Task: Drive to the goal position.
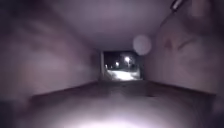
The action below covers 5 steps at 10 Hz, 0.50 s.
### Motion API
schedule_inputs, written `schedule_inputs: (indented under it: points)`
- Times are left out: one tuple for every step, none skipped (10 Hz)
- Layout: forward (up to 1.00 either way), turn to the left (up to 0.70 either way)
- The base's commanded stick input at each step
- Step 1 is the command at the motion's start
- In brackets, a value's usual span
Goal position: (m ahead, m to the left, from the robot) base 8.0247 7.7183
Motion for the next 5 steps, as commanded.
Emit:
schedule_inputs:
  points:
    - [1.00, -0.09]
    - [1.00, -0.08]
    - [1.00, -0.07]
    - [1.00, -0.06]
    - [1.00, -0.05]
